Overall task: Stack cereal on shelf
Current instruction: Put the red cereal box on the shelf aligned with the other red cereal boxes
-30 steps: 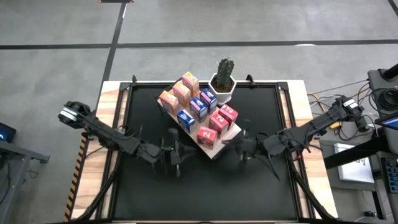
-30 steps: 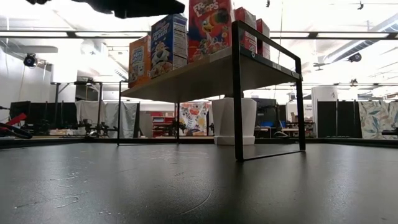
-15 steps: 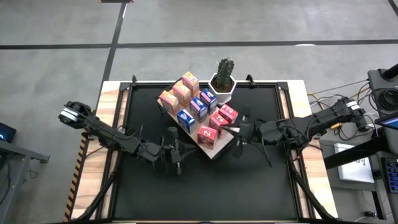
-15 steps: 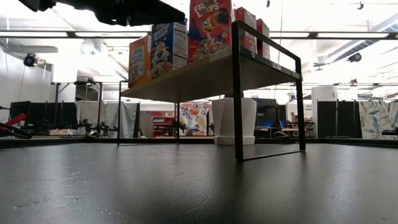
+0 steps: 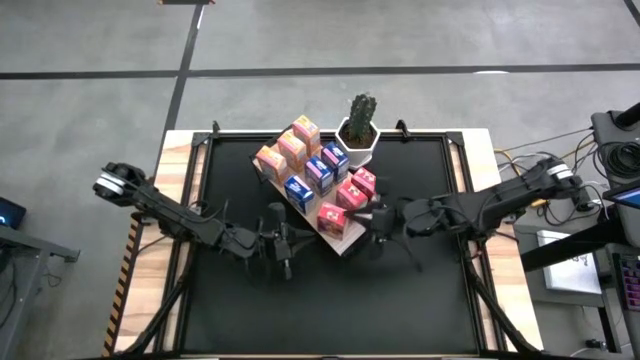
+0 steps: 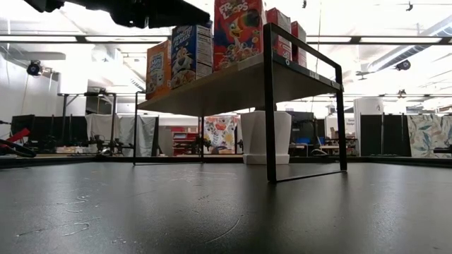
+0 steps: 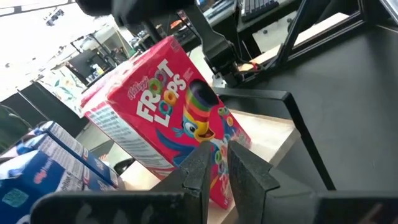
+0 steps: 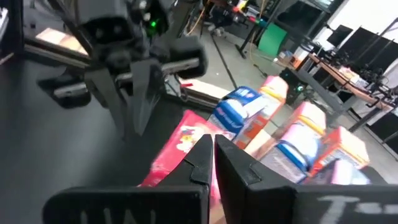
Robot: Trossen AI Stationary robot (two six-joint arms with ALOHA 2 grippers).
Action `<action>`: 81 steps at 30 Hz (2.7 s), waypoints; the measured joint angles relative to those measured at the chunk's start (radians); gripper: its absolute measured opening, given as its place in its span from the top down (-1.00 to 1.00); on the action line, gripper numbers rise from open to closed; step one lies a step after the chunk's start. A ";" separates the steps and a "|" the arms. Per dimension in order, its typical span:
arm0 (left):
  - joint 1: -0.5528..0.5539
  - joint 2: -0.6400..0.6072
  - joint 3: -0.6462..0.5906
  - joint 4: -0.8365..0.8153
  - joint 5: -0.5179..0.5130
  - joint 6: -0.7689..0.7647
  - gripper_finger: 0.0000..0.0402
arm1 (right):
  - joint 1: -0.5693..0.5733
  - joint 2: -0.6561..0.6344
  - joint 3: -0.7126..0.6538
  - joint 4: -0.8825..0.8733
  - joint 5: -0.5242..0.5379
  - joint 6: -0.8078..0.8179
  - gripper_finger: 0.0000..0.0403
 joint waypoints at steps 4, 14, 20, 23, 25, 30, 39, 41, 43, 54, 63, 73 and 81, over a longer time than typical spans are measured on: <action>0.000 -0.009 0.000 -0.002 0.001 0.004 0.82 | -0.001 0.058 0.000 0.042 0.003 0.001 0.96; 0.000 -0.009 -0.007 -0.005 0.002 -0.002 0.82 | -0.007 0.142 0.152 -0.096 0.012 0.055 0.96; 0.001 -0.009 -0.016 -0.004 0.003 -0.005 0.82 | -0.026 0.219 0.343 -0.389 0.012 0.112 0.96; 0.001 -0.009 -0.020 -0.003 0.003 -0.010 0.82 | -0.036 0.247 0.428 -0.499 0.013 0.131 0.96; 0.001 -0.009 -0.020 -0.003 0.003 -0.011 0.82 | -0.042 0.261 0.474 -0.567 0.013 0.139 0.96; 0.002 -0.010 -0.020 -0.002 0.003 -0.011 0.82 | -0.047 0.274 0.530 -0.672 0.013 0.169 0.96; 0.014 -0.010 -0.020 0.006 0.003 -0.011 0.82 | -0.047 0.269 0.541 -0.812 0.013 0.263 0.96; 0.017 -0.009 -0.020 0.010 0.003 -0.011 0.82 | -0.047 0.269 0.540 -0.828 0.013 0.272 0.96; 0.019 -0.007 -0.020 0.016 0.002 -0.011 0.82 | -0.046 0.269 0.538 -0.826 0.012 0.281 0.96; 0.027 -0.001 -0.020 0.037 0.000 -0.011 0.82 | -0.034 0.269 0.535 -0.829 0.002 0.304 0.96; 0.031 -0.001 -0.020 0.043 0.000 -0.011 0.82 | -0.017 0.268 0.535 -0.830 0.003 0.308 0.96; 0.031 -0.001 -0.020 0.043 0.000 -0.011 0.82 | -0.017 0.255 0.534 -0.831 0.012 0.285 0.96; 0.019 -0.007 -0.020 0.047 0.000 0.018 0.82 | -0.008 0.207 0.534 -0.831 0.015 0.286 0.96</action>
